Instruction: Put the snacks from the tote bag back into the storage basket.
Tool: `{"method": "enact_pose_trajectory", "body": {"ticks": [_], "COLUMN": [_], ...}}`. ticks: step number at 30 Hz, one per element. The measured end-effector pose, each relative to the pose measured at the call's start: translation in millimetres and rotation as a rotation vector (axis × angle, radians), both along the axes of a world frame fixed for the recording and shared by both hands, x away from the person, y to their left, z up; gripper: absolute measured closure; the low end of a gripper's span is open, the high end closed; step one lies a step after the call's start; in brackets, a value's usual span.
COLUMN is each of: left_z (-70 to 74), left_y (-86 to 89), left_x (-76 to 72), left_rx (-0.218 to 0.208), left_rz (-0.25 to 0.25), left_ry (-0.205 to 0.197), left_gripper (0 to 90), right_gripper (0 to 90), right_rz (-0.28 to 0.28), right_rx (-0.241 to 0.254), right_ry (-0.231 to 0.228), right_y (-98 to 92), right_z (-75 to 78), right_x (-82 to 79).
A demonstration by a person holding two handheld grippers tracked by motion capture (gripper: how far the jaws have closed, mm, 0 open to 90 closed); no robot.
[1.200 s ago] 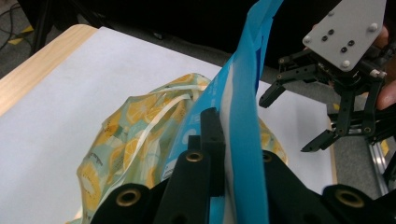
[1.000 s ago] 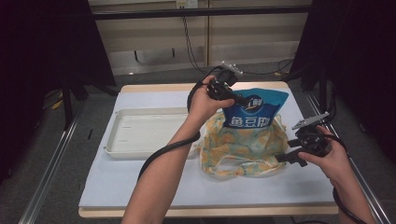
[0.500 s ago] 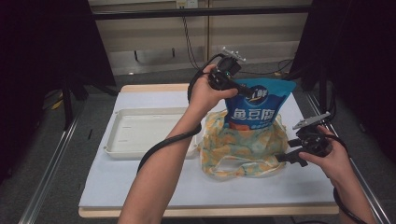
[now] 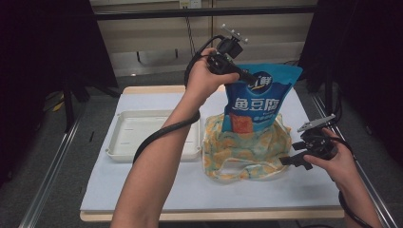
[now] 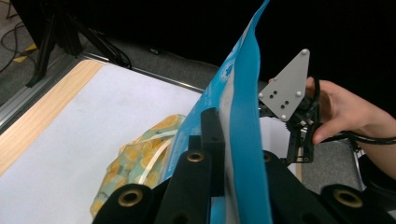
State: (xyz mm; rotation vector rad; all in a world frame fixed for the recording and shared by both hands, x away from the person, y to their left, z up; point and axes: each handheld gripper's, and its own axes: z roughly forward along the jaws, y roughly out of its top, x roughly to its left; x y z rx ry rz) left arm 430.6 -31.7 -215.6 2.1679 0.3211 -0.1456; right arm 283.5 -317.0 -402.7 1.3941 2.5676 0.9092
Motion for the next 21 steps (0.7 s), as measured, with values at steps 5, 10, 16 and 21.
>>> {"method": "enact_pose_trajectory", "body": {"ticks": [5, 10, 16, 21], "left_z": [14.7, 25.6, 31.9, 34.1], "left_y": [7.2, 13.3, 27.5, 39.1], "left_x": [1.3, 1.8, 4.2, 3.8], "left_rx": [-0.002, -0.003, -0.011, 0.001], "left_rz": [0.009, 0.017, 0.028, 0.041], "left_ry": [-0.004, -0.005, 0.007, 0.01], "left_gripper": [90.0, 90.0, 90.0, 90.0], "right_gripper": [11.6, 11.5, 11.5, 11.5], "right_rz": [-0.001, 0.008, 0.005, 0.003], "right_rx": [0.011, 0.004, 0.009, 0.005], "right_ry": [-0.001, -0.002, -0.006, 0.002], "right_y": [-0.9, -0.3, -0.7, 0.9], "right_z": [0.0, -1.3, -0.5, -1.7], "right_x": [-0.2, 0.5, -0.1, 0.4]}}
